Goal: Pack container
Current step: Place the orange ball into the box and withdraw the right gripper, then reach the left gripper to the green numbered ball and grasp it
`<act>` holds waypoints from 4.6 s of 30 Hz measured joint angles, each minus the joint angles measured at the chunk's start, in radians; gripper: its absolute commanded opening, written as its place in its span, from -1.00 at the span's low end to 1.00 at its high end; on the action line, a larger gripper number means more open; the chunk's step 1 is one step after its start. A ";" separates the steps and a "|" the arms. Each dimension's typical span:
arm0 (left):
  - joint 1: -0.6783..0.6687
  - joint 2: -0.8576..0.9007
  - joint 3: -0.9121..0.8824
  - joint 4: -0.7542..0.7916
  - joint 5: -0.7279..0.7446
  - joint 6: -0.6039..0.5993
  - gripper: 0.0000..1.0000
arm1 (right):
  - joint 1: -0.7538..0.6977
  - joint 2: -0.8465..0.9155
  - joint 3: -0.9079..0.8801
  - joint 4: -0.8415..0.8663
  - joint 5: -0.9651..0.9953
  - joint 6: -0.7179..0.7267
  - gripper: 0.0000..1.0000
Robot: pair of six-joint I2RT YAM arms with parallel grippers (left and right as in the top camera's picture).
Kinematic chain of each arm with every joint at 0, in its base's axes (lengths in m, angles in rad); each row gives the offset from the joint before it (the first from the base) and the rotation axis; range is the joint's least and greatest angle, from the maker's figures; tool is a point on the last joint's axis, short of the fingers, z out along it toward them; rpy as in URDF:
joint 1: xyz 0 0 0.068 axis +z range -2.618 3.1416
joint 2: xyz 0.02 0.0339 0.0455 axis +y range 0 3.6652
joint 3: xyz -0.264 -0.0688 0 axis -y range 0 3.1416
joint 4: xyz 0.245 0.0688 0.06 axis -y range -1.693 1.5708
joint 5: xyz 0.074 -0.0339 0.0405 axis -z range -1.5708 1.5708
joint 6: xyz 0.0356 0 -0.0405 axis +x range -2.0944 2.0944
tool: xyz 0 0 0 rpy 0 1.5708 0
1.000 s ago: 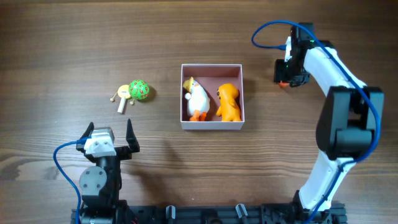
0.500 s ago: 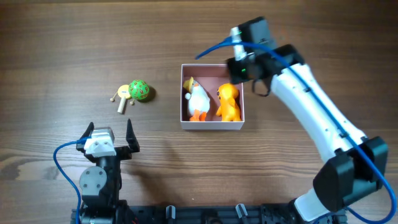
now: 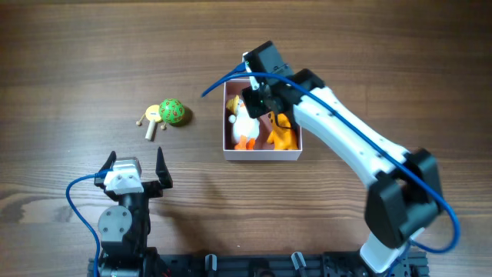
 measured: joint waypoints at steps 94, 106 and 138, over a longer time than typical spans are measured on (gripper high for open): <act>0.000 1.282 1.365 -0.966 0.483 -0.156 0.99 | -0.568 -0.382 0.053 -0.382 0.157 0.221 1.00; 0.000 1.778 1.445 -0.887 0.275 -0.150 0.99 | -0.568 -0.382 0.053 -0.381 0.157 0.221 0.99; 0.000 2.041 1.445 -0.742 0.171 -0.089 -0.92 | -0.568 -0.382 0.053 -0.382 0.157 0.221 0.99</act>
